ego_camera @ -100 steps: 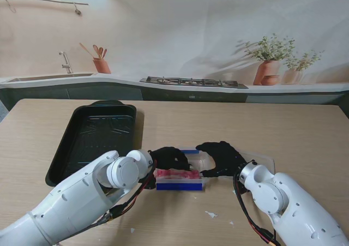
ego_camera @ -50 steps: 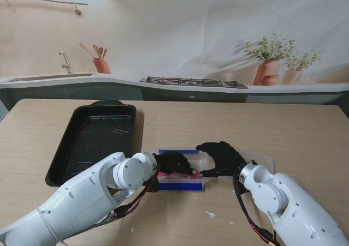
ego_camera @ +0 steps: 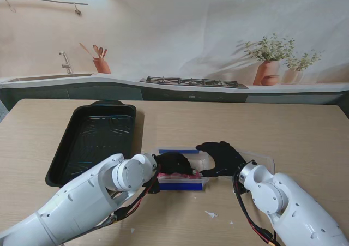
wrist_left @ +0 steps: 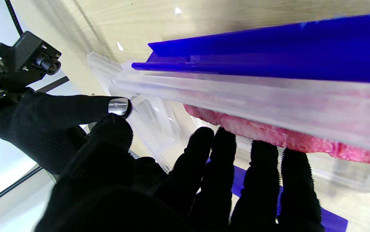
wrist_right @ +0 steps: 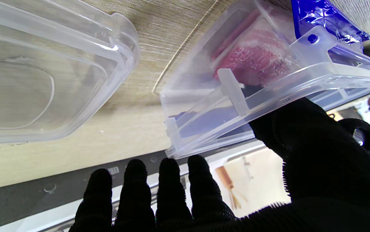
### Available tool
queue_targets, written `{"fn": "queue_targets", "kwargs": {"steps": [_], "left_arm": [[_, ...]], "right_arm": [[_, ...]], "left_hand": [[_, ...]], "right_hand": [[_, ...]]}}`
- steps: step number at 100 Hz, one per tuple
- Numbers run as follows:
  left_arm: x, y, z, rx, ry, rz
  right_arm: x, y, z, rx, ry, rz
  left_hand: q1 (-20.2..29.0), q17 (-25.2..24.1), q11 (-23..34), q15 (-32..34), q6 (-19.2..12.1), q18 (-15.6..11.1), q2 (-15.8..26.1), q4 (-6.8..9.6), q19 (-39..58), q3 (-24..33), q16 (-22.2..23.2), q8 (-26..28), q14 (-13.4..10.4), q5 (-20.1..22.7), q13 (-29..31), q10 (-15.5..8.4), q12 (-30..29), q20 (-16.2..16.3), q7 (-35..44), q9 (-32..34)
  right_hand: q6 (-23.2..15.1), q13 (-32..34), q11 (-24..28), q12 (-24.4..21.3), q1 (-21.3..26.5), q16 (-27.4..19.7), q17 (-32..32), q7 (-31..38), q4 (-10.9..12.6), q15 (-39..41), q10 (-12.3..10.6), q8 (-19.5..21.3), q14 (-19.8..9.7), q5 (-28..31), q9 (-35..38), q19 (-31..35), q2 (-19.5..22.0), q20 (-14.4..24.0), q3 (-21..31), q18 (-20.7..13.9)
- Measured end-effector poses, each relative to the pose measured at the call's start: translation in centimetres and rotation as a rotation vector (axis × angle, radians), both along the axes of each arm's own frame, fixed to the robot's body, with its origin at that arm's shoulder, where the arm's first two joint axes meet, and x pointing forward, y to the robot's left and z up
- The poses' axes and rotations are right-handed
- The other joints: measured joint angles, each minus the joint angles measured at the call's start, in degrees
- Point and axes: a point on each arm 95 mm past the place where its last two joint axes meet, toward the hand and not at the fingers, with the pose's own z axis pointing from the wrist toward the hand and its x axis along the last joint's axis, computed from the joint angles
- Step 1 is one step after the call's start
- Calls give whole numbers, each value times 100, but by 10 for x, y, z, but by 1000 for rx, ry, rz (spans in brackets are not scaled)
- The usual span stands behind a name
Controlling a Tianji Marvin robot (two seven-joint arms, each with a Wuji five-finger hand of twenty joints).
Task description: Separate the bacon slices onto the tray
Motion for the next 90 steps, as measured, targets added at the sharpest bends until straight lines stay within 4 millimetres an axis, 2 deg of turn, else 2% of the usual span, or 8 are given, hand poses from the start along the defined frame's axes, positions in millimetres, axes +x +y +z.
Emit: {"fn": "queue_targets", "kwargs": {"steps": [28, 65, 77, 90], "left_arm": [[-5, 1, 7, -14, -26, 2], [-8, 0, 8, -2, -57, -5], [-8, 0, 7, 8, -60, -7], [-9, 0, 7, 16, -72, -6]], "right_arm": [[0, 0, 0, 1, 1, -3], [0, 1, -1, 2, 4, -4], [0, 1, -1, 2, 4, -5], [0, 1, -1, 3, 4, -5]], "left_hand": [[0, -87, 93, 129, 0, 0, 0, 0, -1, 0, 140, 0, 25, 0, 0, 0, 215, -14, 0, 59], [0, -281, 66, -16, -19, 0, 0, 0, -221, 0, 72, 0, 23, 28, 92, -4, 355, -64, 52, 198], [0, -282, -120, -348, -21, 0, 0, 0, -434, 0, -235, 0, 23, 133, 103, -4, 49, -64, 58, 339], [0, -286, -183, -407, -22, 0, 0, 0, -578, 0, -301, 0, 21, 141, 146, -4, -151, -69, 58, 446]], "right_hand": [[0, 0, 1, 0, 26, 10, 4, 1, 0, 2, 1, 1, 0, 0, 0, 0, 0, 0, 0, 6], [0, 0, 2, 0, 69, 12, 5, 3, 0, 3, 1, 1, 0, 0, 0, 0, 66, 0, 8, 52], [0, 0, 2, 0, 69, 12, 5, 4, 0, 3, 1, 1, -1, 0, 0, 0, 66, 0, 8, 52], [0, 0, 3, 0, 69, 13, 5, 5, 0, 3, 1, 1, -1, 0, 0, 0, 66, 0, 8, 53]]}}
